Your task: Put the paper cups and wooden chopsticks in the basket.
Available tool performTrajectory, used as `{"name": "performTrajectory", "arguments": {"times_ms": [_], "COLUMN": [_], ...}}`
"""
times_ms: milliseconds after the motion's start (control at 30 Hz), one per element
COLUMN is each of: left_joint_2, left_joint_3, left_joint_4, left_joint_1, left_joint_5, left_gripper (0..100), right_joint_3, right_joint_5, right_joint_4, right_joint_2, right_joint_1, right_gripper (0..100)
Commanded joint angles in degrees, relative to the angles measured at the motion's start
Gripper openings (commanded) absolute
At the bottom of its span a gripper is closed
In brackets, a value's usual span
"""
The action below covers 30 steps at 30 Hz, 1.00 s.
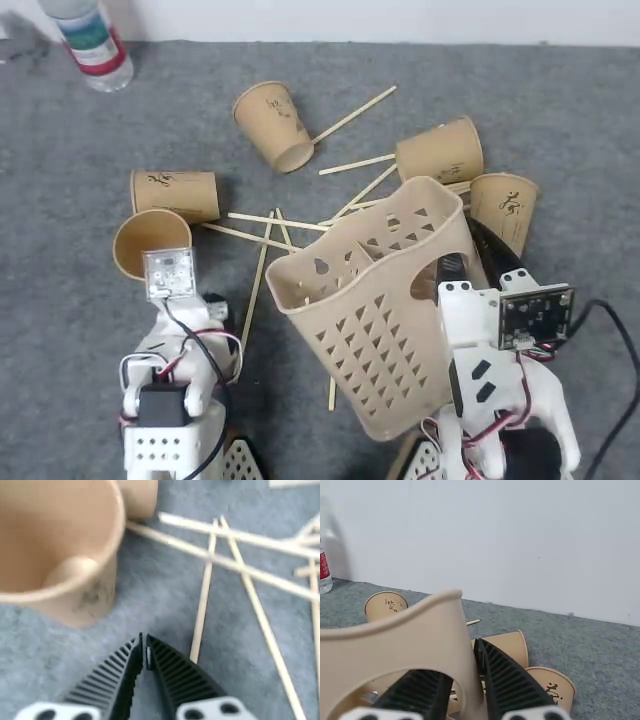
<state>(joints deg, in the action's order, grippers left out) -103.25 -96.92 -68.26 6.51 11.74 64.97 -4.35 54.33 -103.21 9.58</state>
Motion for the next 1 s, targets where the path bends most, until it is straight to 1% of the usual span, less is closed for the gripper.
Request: {"name": "performTrajectory", "arguments": {"times_ms": [0, 100, 200, 333, 367, 433, 533, 600, 800, 967], "left_joint_2": [-1.1, -1.1, -1.1, -1.1, -1.1, -1.1, -1.1, -1.1, -1.1, -1.1], "left_joint_3": [1.0, 1.1, 3.6, 7.7, 8.7, 11.3, 17.8, 22.6, 33.7, 38.4], "left_joint_4": [4.7, 3.3, -0.3, -1.2, -1.2, -1.2, -1.1, -1.1, -8.2, -10.2], "left_joint_1": [0.4, 0.5, 0.8, 0.9, 1.0, 3.4, 10.1, 12.7, 12.8, 12.8], "left_joint_5": [0.2, -1.0, -8.3, -19.9, -22.2, -24.9, -24.0, -24.4, -24.4, -24.4], "left_gripper": [2, 2, 2, 2, 2, 2, 2, 2, 2, 2], "right_joint_3": [-3.3, -3.3, -3.3, -3.3, -3.3, -3.6, -4.7, -6.0, -7.0, -7.0], "right_joint_5": [-0.6, -0.6, -0.6, -0.6, -0.6, -0.6, -0.6, -0.6, -0.4, -0.3], "right_joint_4": [0.4, 0.4, 0.4, 0.4, 0.4, 0.4, 1.0, 2.1, 2.3, 2.2], "right_joint_2": [-0.8, -0.8, -0.8, -0.8, -0.8, -0.8, -0.8, -0.8, -0.8, -0.8], "right_joint_1": [-0.7, -0.7, -0.6, -0.4, -0.4, -0.7, -0.7, -0.3, -0.3, -0.3], "right_gripper": [0.7, 0.7, 0.7, 0.7, 0.7, 0.7, 0.7, 0.7, 0.7, 0.7]}}
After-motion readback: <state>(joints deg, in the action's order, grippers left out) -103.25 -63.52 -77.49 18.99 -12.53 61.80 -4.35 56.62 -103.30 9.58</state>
